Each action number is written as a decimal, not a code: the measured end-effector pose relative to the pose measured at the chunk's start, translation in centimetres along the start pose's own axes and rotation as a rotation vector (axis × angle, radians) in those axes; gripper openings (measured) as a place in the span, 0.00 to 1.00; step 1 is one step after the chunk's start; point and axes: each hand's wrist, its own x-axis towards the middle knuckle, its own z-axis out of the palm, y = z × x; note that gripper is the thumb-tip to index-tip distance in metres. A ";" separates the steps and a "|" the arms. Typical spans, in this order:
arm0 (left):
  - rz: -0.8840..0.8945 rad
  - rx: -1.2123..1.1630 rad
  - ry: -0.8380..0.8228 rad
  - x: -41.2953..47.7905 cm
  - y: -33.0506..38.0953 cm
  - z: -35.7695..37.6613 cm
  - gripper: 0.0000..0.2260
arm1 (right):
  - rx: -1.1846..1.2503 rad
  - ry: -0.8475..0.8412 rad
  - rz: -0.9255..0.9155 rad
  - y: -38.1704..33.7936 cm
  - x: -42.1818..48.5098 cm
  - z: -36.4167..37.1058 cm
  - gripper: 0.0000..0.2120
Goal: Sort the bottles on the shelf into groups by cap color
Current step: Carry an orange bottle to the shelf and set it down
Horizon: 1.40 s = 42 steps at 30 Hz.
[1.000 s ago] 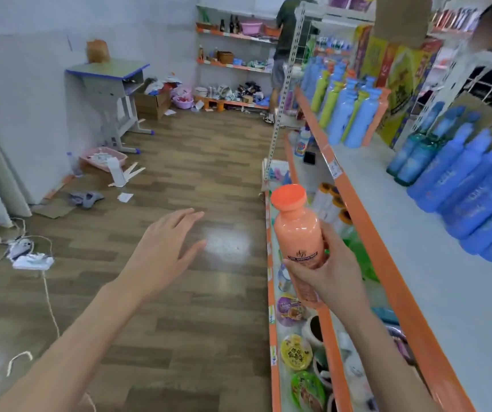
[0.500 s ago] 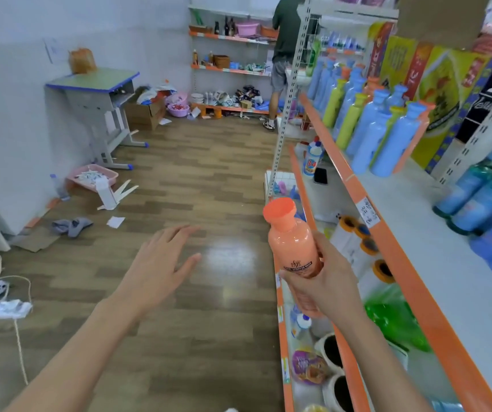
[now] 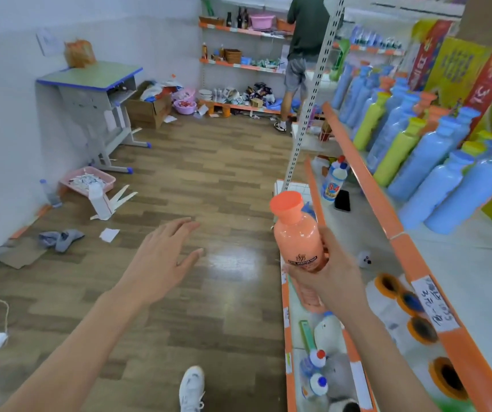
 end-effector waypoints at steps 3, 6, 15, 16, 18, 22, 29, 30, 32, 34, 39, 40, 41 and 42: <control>0.016 -0.007 0.001 5.5 -2.3 0.5 0.22 | -0.011 0.013 0.005 0.2 5.1 1.9 0.28; 0.023 -0.021 -0.001 11.4 -4.7 0.2 0.22 | -0.029 0.027 0.009 -0.6 10.4 3.5 0.28; 0.089 0.000 -0.024 25.2 -10.2 0.0 0.23 | -0.072 0.061 0.069 -1.2 22.3 7.4 0.30; 0.094 -0.003 -0.034 26.7 -10.7 0.3 0.23 | -0.081 0.053 0.082 -1.0 23.6 7.8 0.31; 0.109 -0.014 -0.043 29.8 -11.6 0.9 0.22 | -0.085 0.046 0.113 -0.4 26.5 8.4 0.31; 0.113 -0.016 -0.051 36.3 -12.7 2.3 0.23 | -0.085 0.042 0.150 1.1 32.7 9.1 0.33; 0.136 -0.001 -0.035 49.7 -12.8 4.3 0.23 | -0.061 0.071 0.134 4.9 45.5 9.3 0.30; 0.143 0.004 -0.030 51.6 -12.7 4.5 0.23 | -0.053 0.082 0.136 5.3 47.3 9.1 0.29; 0.150 0.011 -0.034 55.1 -12.3 4.9 0.23 | -0.056 0.092 0.146 6.1 50.6 8.7 0.27; 0.155 0.004 -0.036 58.4 -12.1 5.7 0.23 | -0.049 0.104 0.153 7.1 53.7 8.4 0.27; 0.182 -0.019 -0.074 64.7 -11.9 7.7 0.24 | -0.050 0.132 0.176 9.3 59.6 8.3 0.28; 0.192 -0.021 -0.074 65.9 -12.0 8.1 0.25 | -0.056 0.130 0.179 9.6 60.7 8.2 0.29; 0.197 -0.025 -0.076 67.2 -12.1 8.5 0.26 | -0.060 0.131 0.180 9.9 61.8 8.2 0.29; 0.204 -0.027 -0.077 68.5 -12.2 8.9 0.27 | -0.062 0.137 0.179 10.1 62.8 8.2 0.29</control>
